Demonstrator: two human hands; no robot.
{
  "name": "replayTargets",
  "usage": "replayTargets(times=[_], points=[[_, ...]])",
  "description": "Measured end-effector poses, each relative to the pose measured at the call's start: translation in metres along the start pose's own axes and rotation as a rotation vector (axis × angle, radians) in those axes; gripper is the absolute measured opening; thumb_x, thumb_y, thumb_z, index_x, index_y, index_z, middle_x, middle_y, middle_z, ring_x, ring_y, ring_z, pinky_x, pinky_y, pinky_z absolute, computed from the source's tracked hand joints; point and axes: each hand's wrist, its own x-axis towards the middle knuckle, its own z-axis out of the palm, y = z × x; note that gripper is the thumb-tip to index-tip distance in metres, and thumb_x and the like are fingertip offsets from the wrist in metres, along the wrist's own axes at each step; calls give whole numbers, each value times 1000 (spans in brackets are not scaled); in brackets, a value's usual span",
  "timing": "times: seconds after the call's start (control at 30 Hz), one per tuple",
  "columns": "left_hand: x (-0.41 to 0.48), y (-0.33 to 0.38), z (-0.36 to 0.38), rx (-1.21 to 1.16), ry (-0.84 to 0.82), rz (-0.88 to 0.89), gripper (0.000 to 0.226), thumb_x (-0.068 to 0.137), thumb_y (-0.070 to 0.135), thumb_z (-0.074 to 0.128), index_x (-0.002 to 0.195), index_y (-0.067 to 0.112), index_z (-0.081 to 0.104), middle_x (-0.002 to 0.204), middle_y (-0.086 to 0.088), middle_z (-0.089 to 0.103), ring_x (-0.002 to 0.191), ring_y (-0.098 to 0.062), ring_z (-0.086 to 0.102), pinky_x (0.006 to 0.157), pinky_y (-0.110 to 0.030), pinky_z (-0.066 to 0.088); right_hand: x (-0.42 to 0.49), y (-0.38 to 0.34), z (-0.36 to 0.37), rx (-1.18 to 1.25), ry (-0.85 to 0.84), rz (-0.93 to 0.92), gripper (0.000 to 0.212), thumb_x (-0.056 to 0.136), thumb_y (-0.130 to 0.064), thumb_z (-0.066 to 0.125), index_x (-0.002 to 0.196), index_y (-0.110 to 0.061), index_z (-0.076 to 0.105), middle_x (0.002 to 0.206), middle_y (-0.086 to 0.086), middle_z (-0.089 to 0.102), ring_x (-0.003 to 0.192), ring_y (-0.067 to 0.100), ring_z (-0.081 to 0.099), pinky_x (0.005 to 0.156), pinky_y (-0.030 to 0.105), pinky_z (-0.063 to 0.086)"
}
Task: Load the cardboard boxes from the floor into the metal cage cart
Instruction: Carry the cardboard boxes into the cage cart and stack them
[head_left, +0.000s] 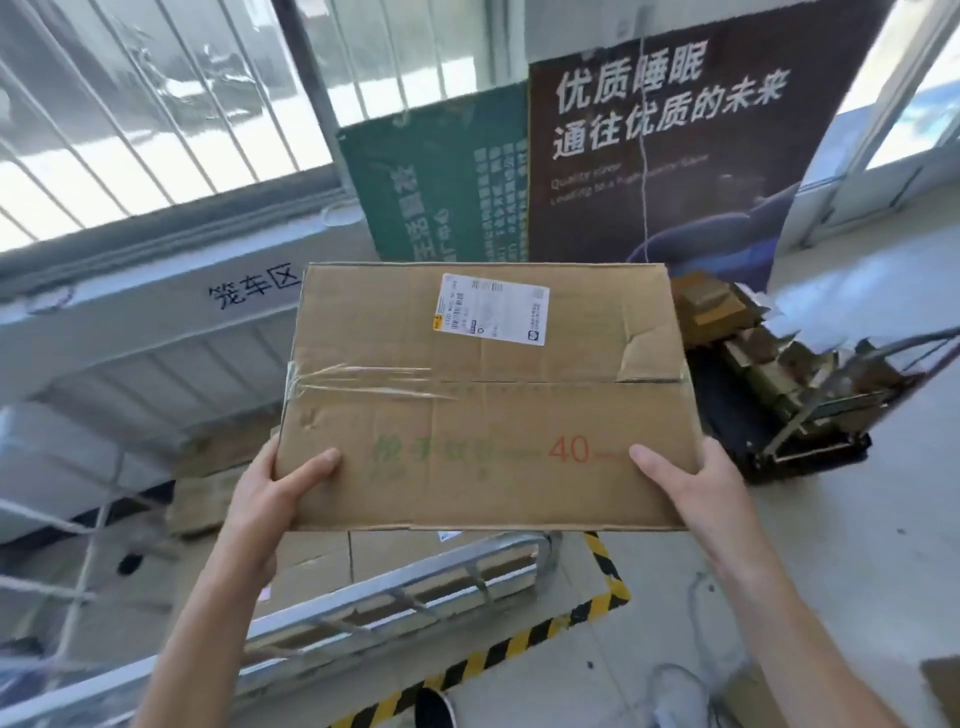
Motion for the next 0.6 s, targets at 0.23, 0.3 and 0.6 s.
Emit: replayTargets(times=[0.23, 0.3, 0.6], points=[[-13, -52, -137, -74, 137, -34, 59, 63, 43, 82, 117, 27, 66, 102, 7, 76, 92, -13, 71, 68, -27, 52, -44, -20, 123, -78, -159, -13, 50, 72, -55, 82, 106, -29, 56, 102, -5, 69, 90, 14, 67, 63, 30, 55], [-11, -70, -178, -82, 167, -64, 56, 63, 41, 83, 115, 27, 67, 102, 6, 76, 91, -12, 72, 67, -28, 52, -62, -20, 161, -112, -188, 8, 50, 70, -58, 82, 104, -32, 55, 102, -6, 69, 92, 15, 68, 71, 38, 59], [27, -148, -287, -62, 195, -231, 61, 62, 39, 86, 118, 23, 66, 100, 6, 77, 93, -16, 72, 71, -32, 56, -114, -3, 277, -283, -186, 110, 60, 74, -63, 74, 118, -28, 53, 106, -9, 67, 98, 17, 64, 84, 48, 56]])
